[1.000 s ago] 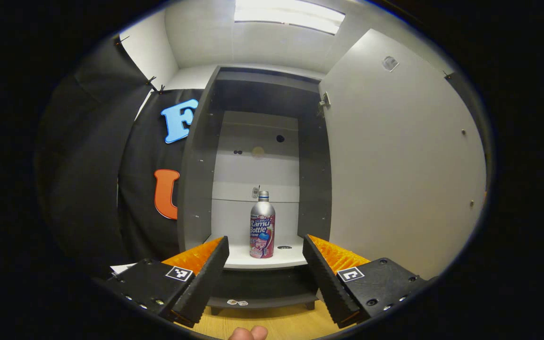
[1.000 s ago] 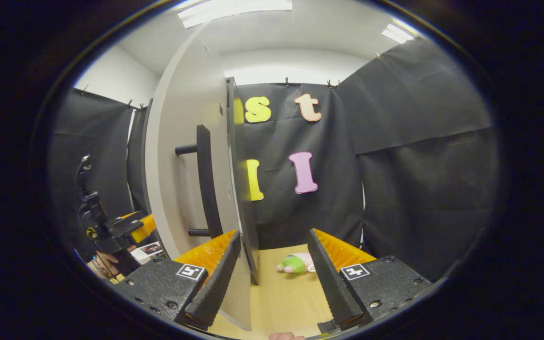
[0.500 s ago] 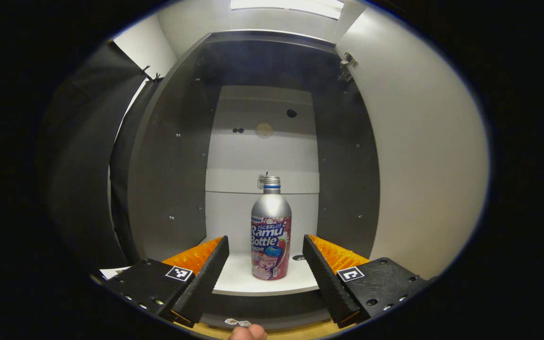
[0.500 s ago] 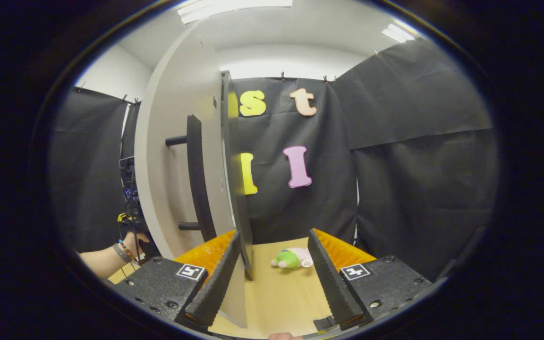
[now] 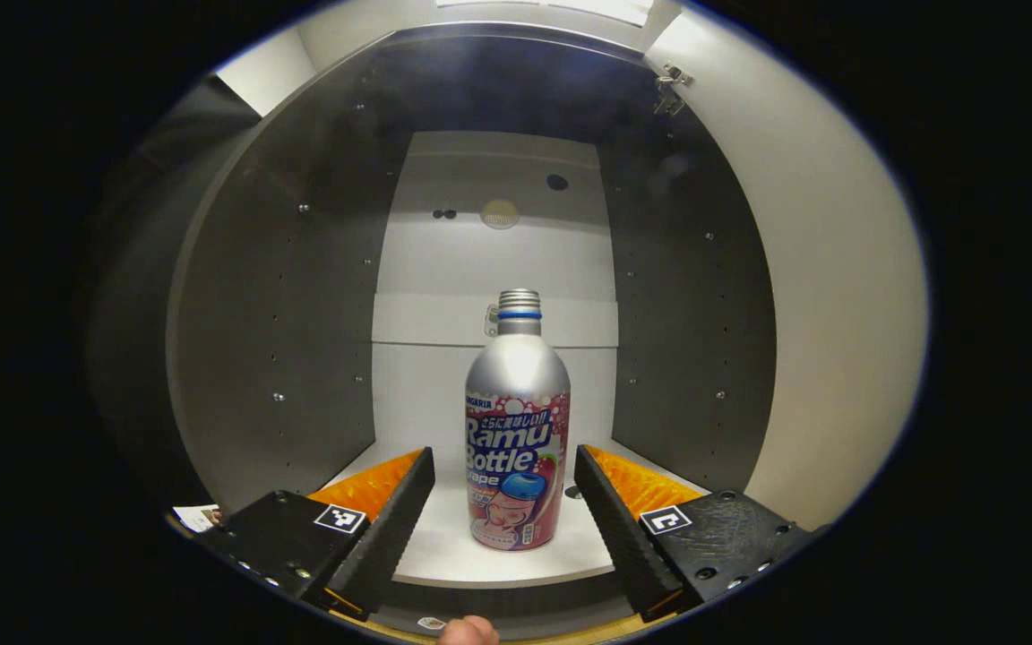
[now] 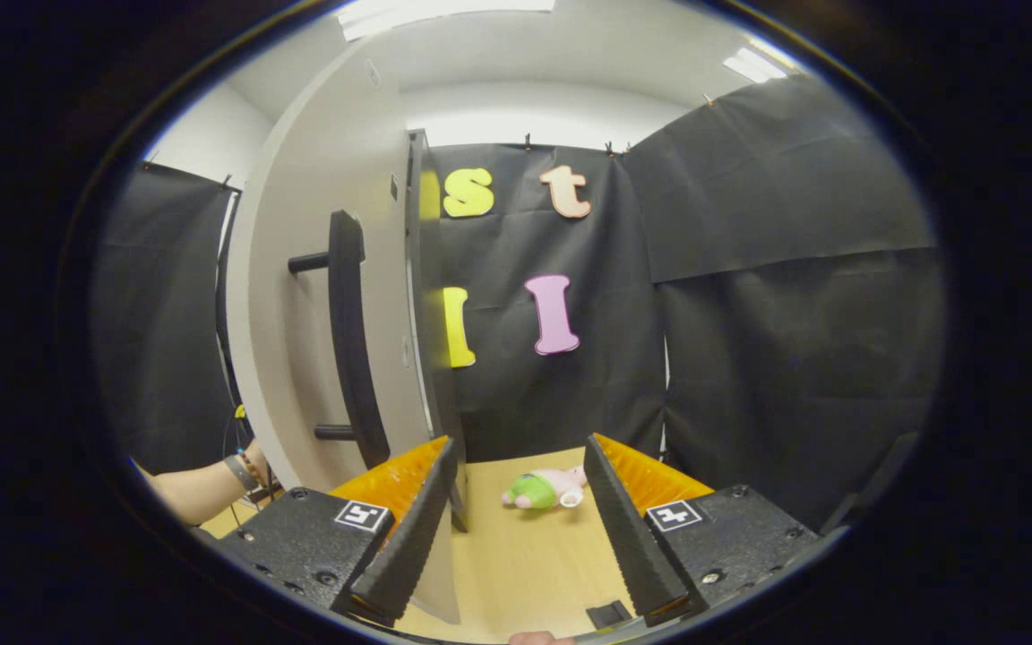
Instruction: Open the cabinet door with the right hand, grasp the bottle in the cabinet with the left hand and place it on the coaster, then close the cabinet door with the right hand.
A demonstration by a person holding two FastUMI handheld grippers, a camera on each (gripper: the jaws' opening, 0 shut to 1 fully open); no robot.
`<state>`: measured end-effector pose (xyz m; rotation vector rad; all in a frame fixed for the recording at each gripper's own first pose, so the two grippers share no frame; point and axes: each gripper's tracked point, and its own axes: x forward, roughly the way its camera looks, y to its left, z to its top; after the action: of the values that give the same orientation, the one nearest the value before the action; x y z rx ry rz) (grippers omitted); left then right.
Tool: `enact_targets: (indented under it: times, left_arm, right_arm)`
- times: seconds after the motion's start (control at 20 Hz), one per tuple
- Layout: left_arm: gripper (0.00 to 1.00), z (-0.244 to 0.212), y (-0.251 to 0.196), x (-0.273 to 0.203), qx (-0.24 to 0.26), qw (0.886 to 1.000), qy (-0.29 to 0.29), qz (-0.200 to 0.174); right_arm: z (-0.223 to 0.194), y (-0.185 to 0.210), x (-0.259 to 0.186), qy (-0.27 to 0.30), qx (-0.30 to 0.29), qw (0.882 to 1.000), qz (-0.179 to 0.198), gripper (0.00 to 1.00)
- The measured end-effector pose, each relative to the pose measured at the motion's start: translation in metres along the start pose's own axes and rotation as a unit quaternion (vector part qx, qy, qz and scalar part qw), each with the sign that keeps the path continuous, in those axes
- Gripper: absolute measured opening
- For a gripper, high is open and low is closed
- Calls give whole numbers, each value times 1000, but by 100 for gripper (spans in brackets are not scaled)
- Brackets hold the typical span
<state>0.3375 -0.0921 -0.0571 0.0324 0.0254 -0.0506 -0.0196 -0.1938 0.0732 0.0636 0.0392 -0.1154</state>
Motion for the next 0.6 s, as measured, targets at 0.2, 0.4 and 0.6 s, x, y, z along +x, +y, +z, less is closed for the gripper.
enact_targets:
  times: [0.2,0.4,0.6]
  left_arm:
    - [95,-2,-3,12,4,1000,0,-1]
    - [95,2,-1,24,5,1000,-2,1]
    - [95,4,-2,29,7,1000,3,-4]
  right_arm:
    - [-1,-2,2,2,-3,1000,-5,90]
    - [-1,-1,4,3,-3,1000,-3,90]
    - [-2,0,4,5,-2,1000,-1,90]
